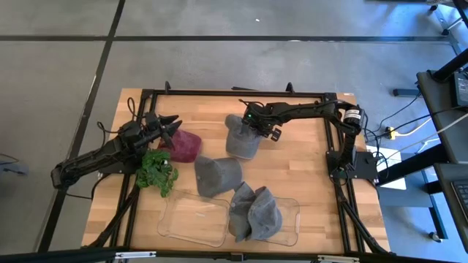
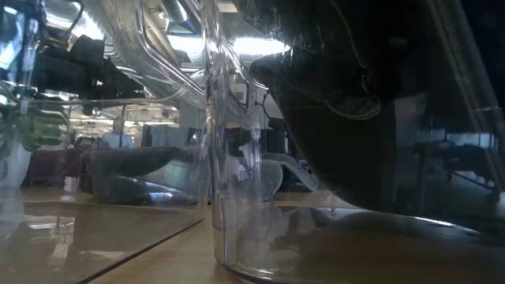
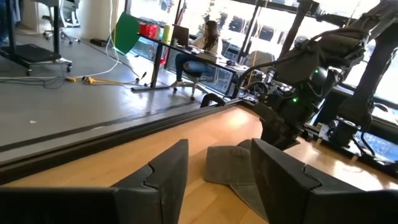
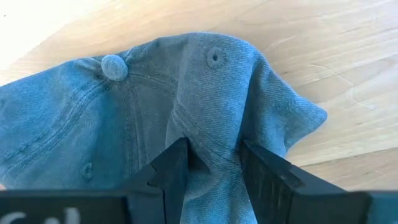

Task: Pick & Place hat
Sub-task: Put the gray cap into the right transparent bin

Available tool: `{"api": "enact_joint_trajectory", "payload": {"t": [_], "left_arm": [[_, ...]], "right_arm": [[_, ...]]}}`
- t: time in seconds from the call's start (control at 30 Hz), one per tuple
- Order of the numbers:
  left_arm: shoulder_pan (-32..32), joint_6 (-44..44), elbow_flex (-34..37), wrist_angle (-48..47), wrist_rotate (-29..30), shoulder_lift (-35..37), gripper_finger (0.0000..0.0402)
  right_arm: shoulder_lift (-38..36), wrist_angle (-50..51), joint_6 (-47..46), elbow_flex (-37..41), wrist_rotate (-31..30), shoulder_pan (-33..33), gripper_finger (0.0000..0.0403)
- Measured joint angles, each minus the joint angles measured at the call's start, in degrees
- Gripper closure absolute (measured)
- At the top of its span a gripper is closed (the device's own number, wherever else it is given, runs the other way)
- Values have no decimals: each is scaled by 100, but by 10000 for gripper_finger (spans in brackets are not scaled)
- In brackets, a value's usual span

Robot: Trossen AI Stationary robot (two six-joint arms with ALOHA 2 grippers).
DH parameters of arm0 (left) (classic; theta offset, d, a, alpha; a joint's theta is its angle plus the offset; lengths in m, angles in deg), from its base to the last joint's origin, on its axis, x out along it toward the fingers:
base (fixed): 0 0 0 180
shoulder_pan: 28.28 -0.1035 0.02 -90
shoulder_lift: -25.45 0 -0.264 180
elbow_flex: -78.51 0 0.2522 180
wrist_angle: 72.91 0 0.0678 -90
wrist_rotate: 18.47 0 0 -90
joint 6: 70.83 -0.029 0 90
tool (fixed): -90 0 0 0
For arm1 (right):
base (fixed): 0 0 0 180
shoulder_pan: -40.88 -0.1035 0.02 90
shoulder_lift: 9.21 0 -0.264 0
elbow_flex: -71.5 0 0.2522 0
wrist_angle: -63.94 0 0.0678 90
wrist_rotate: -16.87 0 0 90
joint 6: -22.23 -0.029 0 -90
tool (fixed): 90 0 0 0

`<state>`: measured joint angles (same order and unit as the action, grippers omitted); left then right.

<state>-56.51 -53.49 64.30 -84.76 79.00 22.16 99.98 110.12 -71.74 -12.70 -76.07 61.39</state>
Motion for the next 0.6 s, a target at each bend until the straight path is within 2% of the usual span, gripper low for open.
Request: {"api": "enact_joint_trajectory", "payload": {"t": [0.43,0.6], "left_arm": [[-1,-14,0,0,-3,0,233],[-1,-11,0,0,-5,0,233]], "right_arm": [[-7,-16,0,0,0,0,255],[-11,-305,-2,0,-26,-1,255]]}}
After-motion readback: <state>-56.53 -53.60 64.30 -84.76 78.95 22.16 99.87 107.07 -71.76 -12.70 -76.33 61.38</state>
